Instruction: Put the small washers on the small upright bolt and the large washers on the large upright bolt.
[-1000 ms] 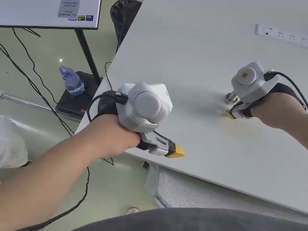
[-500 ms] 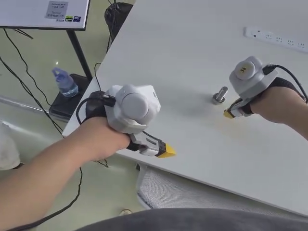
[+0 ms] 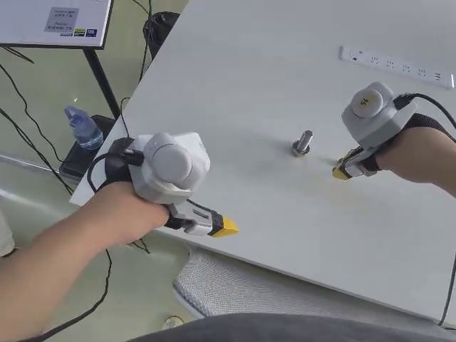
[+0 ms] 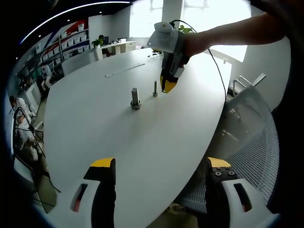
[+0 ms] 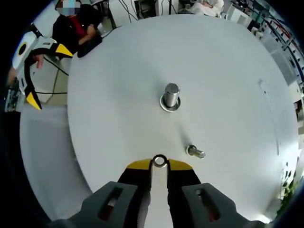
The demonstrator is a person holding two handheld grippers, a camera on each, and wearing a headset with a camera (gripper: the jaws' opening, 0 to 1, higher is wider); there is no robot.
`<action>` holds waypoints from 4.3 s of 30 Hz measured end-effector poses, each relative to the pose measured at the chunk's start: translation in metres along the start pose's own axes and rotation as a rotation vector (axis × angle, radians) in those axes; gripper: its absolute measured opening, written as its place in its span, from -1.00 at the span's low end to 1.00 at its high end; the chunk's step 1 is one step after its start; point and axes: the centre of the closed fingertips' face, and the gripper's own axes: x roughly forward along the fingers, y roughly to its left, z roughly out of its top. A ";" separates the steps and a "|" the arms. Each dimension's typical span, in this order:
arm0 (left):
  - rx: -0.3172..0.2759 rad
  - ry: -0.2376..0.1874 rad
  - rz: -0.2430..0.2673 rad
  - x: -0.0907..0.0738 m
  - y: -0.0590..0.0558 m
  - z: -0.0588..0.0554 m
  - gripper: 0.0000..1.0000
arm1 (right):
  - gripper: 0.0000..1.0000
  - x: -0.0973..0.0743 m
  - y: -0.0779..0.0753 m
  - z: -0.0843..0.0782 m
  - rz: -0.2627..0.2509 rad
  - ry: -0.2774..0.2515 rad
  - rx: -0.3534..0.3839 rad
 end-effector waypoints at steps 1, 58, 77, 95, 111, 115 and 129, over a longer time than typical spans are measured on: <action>-0.002 -0.001 0.001 0.000 0.001 0.000 0.53 | -0.76 -0.001 -0.001 -0.002 -0.001 0.001 0.001; -0.022 -0.009 -0.003 0.009 0.013 0.007 0.51 | -0.76 -0.009 -0.053 0.015 -0.018 -0.014 -0.008; -0.034 -0.006 -0.006 0.011 0.013 0.001 0.51 | -0.76 0.000 -0.055 0.015 -0.017 -0.002 -0.013; -0.040 -0.003 -0.007 0.013 0.020 0.002 0.50 | -0.76 0.017 -0.055 0.008 -0.025 0.025 -0.042; -0.055 0.003 -0.021 0.015 0.019 -0.001 0.49 | -0.76 0.036 -0.055 0.007 -0.017 0.040 -0.058; -0.060 -0.006 -0.024 0.015 0.020 0.001 0.49 | -0.75 0.038 -0.054 0.006 -0.018 0.049 -0.063; -0.048 -0.025 -0.032 0.016 0.018 0.007 0.52 | -0.75 0.039 -0.055 0.006 -0.024 0.053 -0.056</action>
